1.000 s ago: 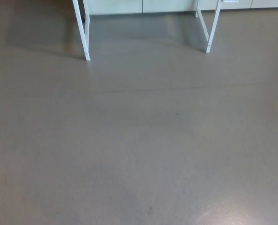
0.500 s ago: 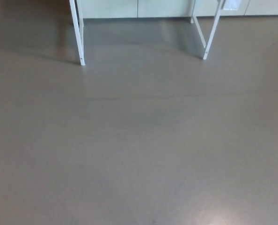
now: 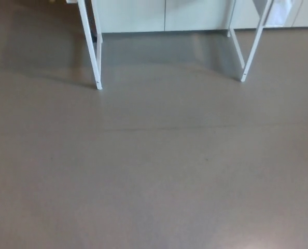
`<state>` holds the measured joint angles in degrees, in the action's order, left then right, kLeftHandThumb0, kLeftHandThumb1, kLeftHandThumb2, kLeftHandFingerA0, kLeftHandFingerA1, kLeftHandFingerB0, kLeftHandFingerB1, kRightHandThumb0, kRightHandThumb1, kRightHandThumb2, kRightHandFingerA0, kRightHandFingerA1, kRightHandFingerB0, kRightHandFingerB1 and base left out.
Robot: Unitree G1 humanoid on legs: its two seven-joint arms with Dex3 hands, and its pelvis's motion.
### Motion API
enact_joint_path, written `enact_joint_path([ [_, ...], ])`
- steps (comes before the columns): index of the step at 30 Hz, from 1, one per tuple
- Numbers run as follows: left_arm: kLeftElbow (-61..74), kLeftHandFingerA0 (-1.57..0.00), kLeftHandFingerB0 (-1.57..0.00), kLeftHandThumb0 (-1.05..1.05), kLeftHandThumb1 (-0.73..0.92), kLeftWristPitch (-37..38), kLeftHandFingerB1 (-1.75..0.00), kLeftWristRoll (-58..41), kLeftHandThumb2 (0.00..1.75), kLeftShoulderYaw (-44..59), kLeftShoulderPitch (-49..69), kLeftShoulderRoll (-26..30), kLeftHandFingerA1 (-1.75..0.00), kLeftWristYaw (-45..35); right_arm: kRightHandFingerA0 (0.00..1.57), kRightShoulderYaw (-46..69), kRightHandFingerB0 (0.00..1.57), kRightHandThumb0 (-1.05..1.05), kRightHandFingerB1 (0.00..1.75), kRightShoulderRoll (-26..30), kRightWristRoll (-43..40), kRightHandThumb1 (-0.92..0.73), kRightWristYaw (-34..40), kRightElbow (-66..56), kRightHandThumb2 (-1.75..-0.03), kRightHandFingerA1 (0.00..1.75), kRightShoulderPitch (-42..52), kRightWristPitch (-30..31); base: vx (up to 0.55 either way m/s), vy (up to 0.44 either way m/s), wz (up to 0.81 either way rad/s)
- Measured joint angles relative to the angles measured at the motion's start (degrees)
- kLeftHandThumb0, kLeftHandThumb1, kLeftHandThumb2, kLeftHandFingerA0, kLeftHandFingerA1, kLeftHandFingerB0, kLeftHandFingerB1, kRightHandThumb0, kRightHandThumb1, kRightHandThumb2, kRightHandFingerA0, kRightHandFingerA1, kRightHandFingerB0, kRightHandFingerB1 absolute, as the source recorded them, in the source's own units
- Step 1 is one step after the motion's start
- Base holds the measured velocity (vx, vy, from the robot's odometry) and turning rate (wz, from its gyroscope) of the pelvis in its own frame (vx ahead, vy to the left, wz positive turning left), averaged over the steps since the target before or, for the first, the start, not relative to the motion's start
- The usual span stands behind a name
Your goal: The robot walks towards a desk on which a file tray is kept in the middle and a toilet paper roll is kept on its right. The robot uses its right hand to hook on finger in the gap of the roll and grabs it, lifts it and places it on the tray.
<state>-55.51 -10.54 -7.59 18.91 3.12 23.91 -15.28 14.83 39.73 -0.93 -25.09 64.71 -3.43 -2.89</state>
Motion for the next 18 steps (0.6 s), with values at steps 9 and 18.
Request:
enact_joint_path([
  [9,-2.88,-0.30,0.00,-1.05,0.70,0.80,-0.66,-0.01,1.21,-0.23,0.02,0.00,-0.85,0.07,0.21,2.00,0.09,-0.56,0.51,-0.01,-1.97,-0.47,-1.29,0.01,-0.77,0.57,-0.98,0.17,0.36,0.021,-0.10],
  [18,-1.74,-0.25,0.00,-1.05,0.69,1.33,-0.65,-0.02,1.21,-0.26,-0.38,0.50,-0.83,0.13,0.07,-1.75,0.00,-0.42,0.53,0.37,-0.89,-0.33,-0.88,-0.84,-0.95,0.55,-1.77,0.47,0.47,0.147,-0.11],
])
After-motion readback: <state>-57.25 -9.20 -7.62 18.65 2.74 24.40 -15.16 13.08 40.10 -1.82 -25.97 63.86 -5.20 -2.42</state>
